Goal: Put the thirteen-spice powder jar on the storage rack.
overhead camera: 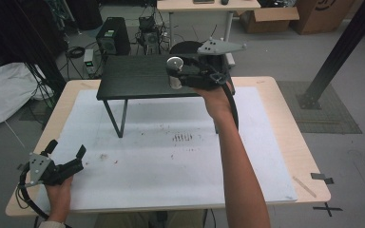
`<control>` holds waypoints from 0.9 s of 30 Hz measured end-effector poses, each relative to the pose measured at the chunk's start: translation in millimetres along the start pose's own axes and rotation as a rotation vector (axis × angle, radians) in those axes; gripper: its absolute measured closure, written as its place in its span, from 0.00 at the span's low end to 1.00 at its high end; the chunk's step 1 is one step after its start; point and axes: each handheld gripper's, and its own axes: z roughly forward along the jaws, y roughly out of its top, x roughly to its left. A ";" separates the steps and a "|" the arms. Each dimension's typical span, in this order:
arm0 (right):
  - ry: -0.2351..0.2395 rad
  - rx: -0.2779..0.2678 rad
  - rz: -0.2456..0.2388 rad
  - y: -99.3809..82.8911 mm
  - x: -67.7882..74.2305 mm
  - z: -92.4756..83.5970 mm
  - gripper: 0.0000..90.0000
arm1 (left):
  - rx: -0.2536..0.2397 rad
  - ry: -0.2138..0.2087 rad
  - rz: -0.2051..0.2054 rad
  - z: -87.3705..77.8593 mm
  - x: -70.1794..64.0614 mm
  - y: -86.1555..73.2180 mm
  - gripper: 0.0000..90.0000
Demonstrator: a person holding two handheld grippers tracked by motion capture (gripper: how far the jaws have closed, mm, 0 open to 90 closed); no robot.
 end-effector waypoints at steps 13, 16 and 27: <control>-0.045 0.023 0.015 5.7 -10.9 35.9 0.54 | 0.002 -0.001 0.005 -0.1 0.5 0.0 0.00; -0.060 0.027 0.022 6.6 -13.5 44.6 0.54 | 0.002 -0.001 0.004 -0.2 0.5 0.0 0.00; -0.111 0.078 0.027 8.5 -17.6 78.4 0.54 | 0.002 -0.002 0.001 -0.3 0.5 0.0 0.00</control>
